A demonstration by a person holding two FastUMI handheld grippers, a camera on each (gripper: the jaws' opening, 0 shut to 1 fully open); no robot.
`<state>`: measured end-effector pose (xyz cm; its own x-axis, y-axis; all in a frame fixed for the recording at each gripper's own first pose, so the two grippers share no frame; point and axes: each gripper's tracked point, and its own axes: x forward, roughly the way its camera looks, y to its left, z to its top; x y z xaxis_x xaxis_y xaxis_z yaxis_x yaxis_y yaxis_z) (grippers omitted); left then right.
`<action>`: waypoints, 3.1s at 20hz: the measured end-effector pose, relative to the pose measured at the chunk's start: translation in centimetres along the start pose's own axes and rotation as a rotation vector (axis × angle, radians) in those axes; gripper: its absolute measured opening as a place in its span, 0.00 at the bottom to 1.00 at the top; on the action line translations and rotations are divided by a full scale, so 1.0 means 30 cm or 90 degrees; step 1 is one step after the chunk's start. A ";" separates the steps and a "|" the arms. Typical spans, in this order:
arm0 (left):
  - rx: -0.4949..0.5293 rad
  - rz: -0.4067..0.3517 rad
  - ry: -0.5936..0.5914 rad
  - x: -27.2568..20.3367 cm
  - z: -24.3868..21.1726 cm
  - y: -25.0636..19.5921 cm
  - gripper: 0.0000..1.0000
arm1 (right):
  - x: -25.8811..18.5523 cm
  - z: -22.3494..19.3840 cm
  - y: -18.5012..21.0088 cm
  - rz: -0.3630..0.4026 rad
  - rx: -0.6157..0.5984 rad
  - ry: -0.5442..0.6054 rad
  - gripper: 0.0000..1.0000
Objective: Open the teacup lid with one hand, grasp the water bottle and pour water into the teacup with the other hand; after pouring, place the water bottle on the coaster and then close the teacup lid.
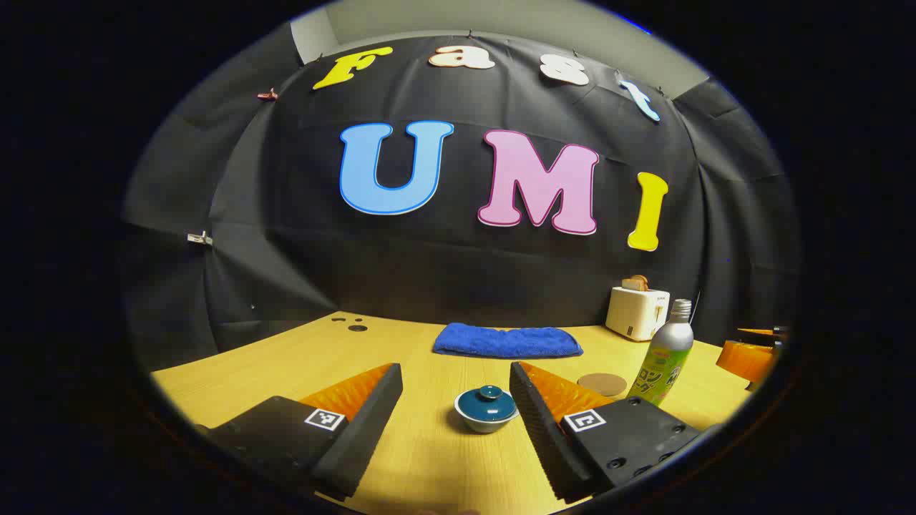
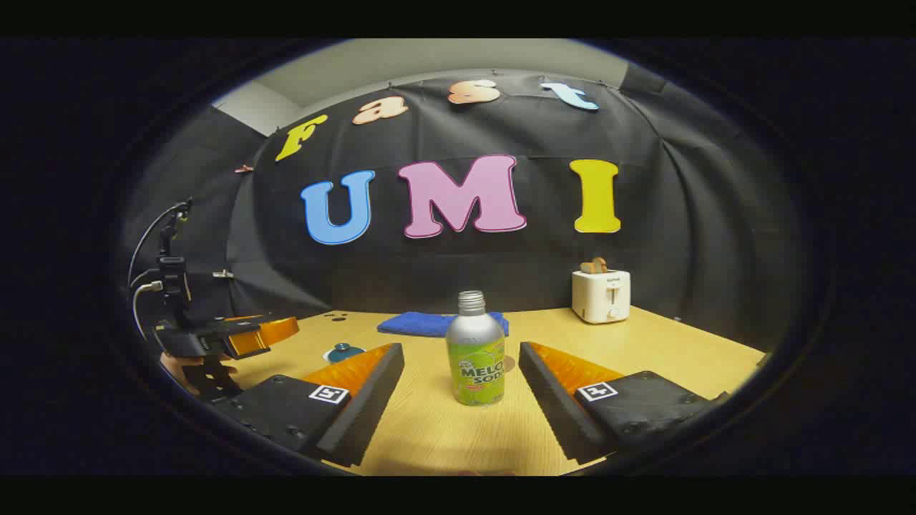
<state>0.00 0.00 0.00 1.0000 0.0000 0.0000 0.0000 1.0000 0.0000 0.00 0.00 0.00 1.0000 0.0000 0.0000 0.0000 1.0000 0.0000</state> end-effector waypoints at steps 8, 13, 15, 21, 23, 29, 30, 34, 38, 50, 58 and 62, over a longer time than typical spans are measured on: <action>0.037 0.016 0.005 0.026 -0.022 -0.003 0.95 | 0.052 -0.011 0.004 0.008 -0.018 -0.001 1.00; 0.043 -0.007 -0.002 0.039 -0.012 -0.039 0.95 | 0.067 -0.031 -0.006 0.007 -0.004 0.003 1.00; 0.053 -0.014 0.005 0.052 -0.022 -0.049 0.95 | 0.077 -0.033 -0.013 0.008 -0.009 0.003 1.00; 0.090 -0.028 0.034 0.111 -0.074 -0.081 0.95 | 0.093 -0.050 -0.018 0.011 -0.026 0.003 1.00; 0.111 -0.040 0.048 0.149 -0.086 -0.099 0.95 | 0.106 -0.069 -0.042 0.002 -0.035 0.015 1.00; 0.121 -0.072 0.095 0.262 -0.161 -0.149 0.86 | 0.118 -0.106 -0.062 0.001 -0.018 0.020 1.00; 0.124 -0.073 0.103 0.276 -0.177 -0.152 0.80 | 0.124 -0.124 -0.062 0.004 -0.015 0.030 1.00; 0.142 -0.073 0.128 0.318 -0.221 -0.161 0.76 | 0.146 -0.167 -0.067 0.008 -0.008 0.051 1.00; 0.164 -0.078 0.151 0.347 -0.247 -0.159 0.70 | 0.149 -0.166 -0.073 0.006 -0.012 0.049 0.99; 0.145 -0.073 0.140 0.358 -0.248 -0.166 0.32 | 0.172 -0.192 -0.079 0.011 0.001 0.061 0.99; 0.157 -0.069 0.055 0.306 -0.097 -0.182 0.30 | 0.190 -0.156 -0.085 -0.002 0.003 0.048 0.99; 0.089 -0.093 0.035 0.236 -0.035 -0.200 0.30 | 0.214 -0.154 -0.057 0.001 -0.007 0.051 1.00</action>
<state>7.07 -6.01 -1.04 0.9880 -0.1404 -0.0649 0.1481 0.9797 0.1348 6.42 -1.71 -4.63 0.9967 0.0016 -0.0806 -0.0025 0.9999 -0.0116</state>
